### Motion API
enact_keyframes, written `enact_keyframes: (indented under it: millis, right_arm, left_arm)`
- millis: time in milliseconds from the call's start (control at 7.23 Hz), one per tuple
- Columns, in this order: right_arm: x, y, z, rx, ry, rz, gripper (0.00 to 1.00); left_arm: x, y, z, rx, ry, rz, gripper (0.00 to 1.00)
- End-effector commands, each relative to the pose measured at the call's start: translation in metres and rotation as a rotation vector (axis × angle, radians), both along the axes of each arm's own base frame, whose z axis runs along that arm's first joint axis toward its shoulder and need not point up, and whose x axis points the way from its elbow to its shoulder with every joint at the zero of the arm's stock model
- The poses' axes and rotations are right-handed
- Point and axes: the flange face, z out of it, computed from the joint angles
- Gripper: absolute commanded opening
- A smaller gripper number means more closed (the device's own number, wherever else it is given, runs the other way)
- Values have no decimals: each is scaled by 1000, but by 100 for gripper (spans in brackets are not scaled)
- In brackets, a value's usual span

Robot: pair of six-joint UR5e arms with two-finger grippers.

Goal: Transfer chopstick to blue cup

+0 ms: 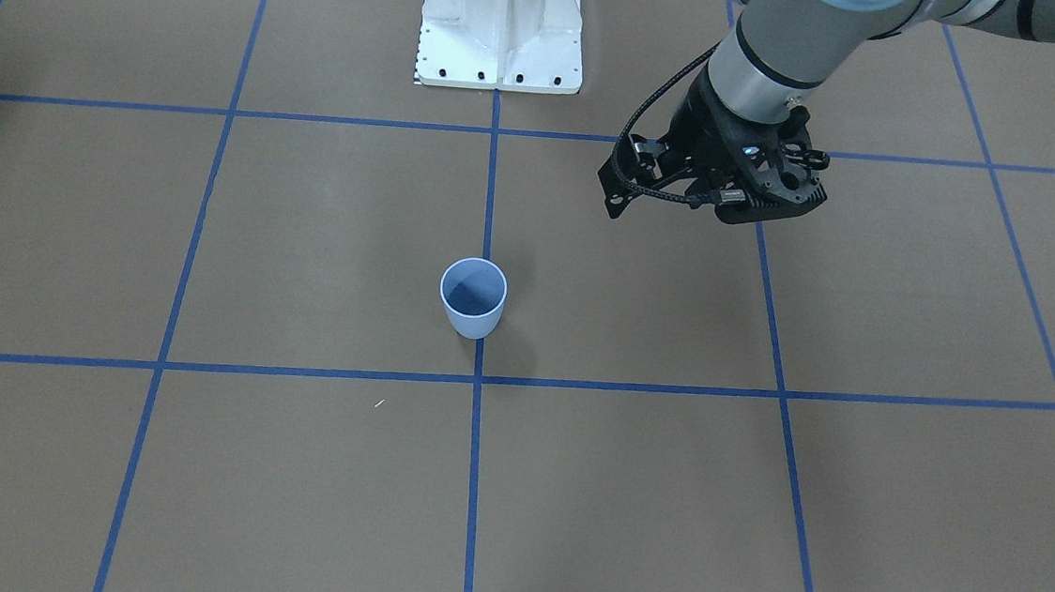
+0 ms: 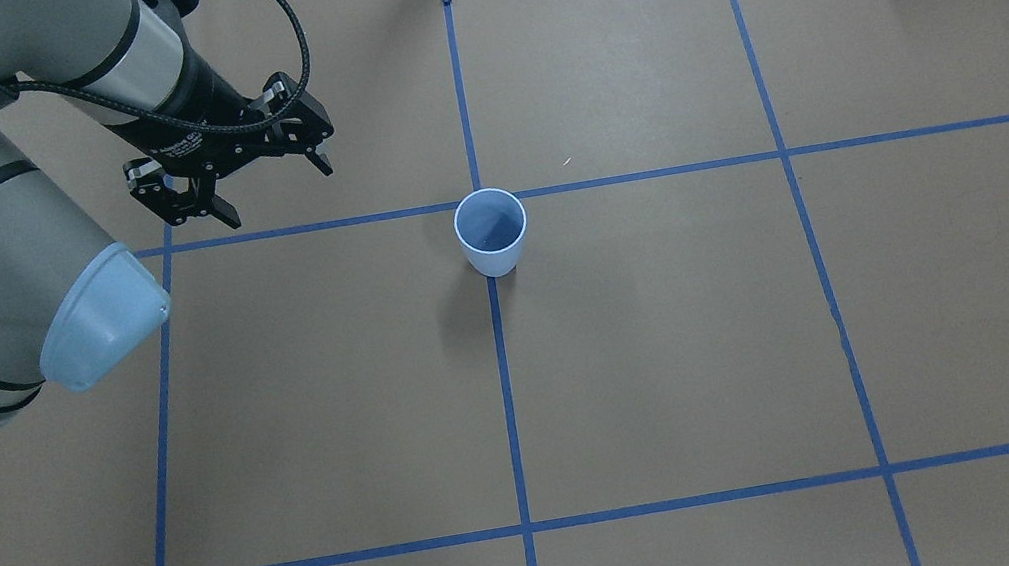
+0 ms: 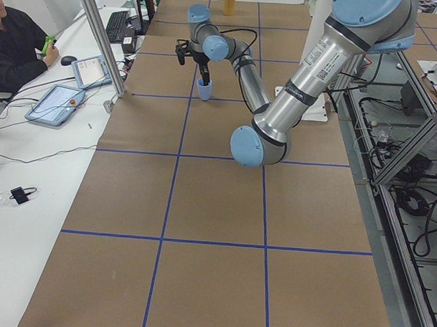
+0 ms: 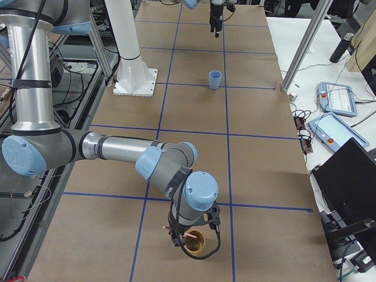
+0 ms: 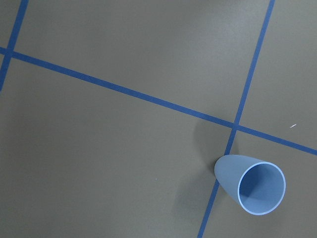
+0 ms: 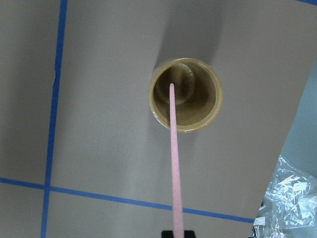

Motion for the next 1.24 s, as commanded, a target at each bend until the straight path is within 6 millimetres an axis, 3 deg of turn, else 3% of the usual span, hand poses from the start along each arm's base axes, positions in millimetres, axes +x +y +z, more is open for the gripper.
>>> enact_keyframes:
  millis: [0, 277, 415, 553, 691, 830, 1106]
  right_arm:
    - [32, 1, -54, 0, 34, -9, 5]
    - [94, -18, -118, 35, 80, -34, 0]
    - [101, -34, -139, 66, 87, -22, 0]
    - [85, -61, -161, 101, 44, 26, 0]
    - [49, -106, -199, 117, 4, 87, 0]
    - [0, -152, -233, 105, -21, 115, 0]
    - [-112, -218, -321, 47, -134, 219, 0]
  left_arm:
    - [0, 0, 7, -7, -7, 1, 99]
    - [-1, 1, 6, -4, -5, 1, 99]
    - [0, 0, 7, -5, -7, 2, 99]
    - [-1, 0, 7, -6, -6, 1, 99]
    - [-1, -1, 10, -8, -9, 2, 99]
    - [-1, -1, 10, -5, -7, 3, 99]
    - [-16, -11, 10, 0, -3, -21, 99]
